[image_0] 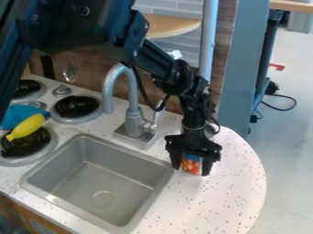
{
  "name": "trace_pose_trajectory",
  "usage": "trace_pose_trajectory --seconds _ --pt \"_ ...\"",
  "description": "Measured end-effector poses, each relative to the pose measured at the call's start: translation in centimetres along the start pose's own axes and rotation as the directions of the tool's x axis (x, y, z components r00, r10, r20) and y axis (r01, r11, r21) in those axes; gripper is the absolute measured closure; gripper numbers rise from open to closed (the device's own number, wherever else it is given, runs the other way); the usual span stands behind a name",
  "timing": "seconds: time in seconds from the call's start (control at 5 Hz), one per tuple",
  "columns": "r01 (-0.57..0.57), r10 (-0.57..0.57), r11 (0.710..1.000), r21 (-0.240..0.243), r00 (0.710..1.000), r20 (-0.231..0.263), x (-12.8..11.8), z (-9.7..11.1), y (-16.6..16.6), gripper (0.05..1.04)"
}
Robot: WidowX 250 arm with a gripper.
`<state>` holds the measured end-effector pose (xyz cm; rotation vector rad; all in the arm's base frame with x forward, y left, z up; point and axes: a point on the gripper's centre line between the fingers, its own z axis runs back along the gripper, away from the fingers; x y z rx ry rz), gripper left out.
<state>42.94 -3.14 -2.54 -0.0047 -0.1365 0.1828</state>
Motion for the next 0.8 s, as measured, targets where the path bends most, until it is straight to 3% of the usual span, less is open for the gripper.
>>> trace_pose_trajectory --seconds 0.2,0.4,0.8 --pt "-0.002 0.002 1.0 -0.004 1.0 -0.015 -1.7 -0.3 0.3 0.08" --pt "0.006 -0.006 1.0 -0.03 1.0 0.0 -3.9 1.4 0.4 0.081" --pt "0.132 -0.128 0.99 -0.049 0.988 0.086 -10.9 7.2 -2.3 0.081"
